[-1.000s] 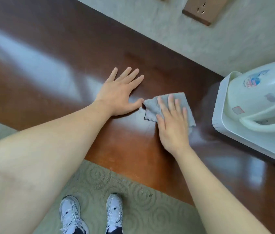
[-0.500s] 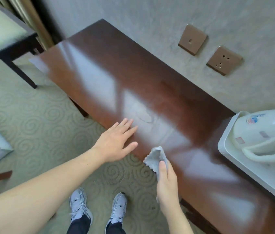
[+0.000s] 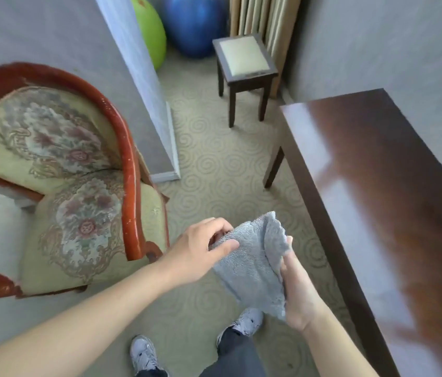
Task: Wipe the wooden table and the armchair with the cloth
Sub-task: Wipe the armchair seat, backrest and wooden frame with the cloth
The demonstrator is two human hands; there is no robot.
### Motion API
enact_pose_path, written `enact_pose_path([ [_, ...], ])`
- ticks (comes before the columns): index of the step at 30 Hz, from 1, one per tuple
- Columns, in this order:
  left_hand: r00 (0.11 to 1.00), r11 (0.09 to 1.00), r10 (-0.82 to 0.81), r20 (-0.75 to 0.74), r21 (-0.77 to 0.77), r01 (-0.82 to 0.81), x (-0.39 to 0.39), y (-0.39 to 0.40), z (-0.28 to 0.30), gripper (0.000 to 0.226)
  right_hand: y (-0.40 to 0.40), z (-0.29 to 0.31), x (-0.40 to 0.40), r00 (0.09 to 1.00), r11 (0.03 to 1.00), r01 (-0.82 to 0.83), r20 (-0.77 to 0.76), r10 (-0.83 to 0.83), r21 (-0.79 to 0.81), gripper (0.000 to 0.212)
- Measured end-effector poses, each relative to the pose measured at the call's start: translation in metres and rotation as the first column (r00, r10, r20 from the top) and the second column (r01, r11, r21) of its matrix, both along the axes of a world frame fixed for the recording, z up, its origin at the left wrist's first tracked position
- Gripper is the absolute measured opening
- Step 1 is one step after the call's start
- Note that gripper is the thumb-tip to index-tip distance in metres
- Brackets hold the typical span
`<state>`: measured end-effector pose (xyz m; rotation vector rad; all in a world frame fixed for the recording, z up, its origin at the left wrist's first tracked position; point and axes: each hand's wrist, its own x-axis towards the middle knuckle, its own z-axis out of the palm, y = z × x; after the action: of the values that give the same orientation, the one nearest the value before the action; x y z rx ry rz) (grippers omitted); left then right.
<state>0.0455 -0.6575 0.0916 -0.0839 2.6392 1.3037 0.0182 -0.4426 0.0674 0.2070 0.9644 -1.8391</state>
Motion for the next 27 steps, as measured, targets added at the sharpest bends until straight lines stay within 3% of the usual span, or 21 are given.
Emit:
enact_pose_path([
  [4,0.982,0.987,0.159,-0.107,0.005,-0.159,0.073,-0.091,0.008,0.016,-0.094,0.007,0.044,0.963,0.967,-0.25,-0.088,0.254,0.055,0.052],
  [6,0.955,0.967,0.253,-0.154,0.061,-0.246,0.112,-0.131,0.007,0.013,-0.143,0.017,0.07,0.894,0.923,-0.377,-0.229,0.384,0.077,0.075],
  [8,0.93,0.943,0.328,-0.166,0.117,-0.311,0.153,-0.171,0.005,0.012,-0.191,0.019,0.1,0.851,0.883,-0.468,-0.25,0.462,0.041,0.086],
  [13,0.871,0.867,0.486,-0.067,0.162,-0.471,0.232,-0.268,-0.003,0.032,-0.297,0.007,0.163,0.919,0.928,-0.352,-0.144,0.367,0.119,0.049],
  [18,0.778,0.782,0.613,0.138,0.03,-0.622,0.273,-0.351,-0.031,0.039,-0.385,-0.003,0.197,0.962,0.941,-0.257,-0.031,0.27,0.22,0.043],
  [21,0.743,0.784,0.603,0.291,-0.044,-0.619,0.283,-0.39,-0.061,0.046,-0.418,-0.018,0.191,0.983,0.929,-0.17,-0.003,0.182,0.328,0.042],
  [24,0.705,0.796,0.559,0.436,-0.044,-0.603,0.284,-0.416,-0.097,0.054,-0.44,-0.045,0.166,0.999,0.886,-0.043,0.003,0.047,0.462,0.05],
  [27,0.722,0.843,0.493,0.486,-0.064,-0.533,0.27,-0.436,-0.129,0.05,-0.461,-0.084,0.13,0.997,0.733,0.073,-0.05,-0.053,0.676,0.053],
])
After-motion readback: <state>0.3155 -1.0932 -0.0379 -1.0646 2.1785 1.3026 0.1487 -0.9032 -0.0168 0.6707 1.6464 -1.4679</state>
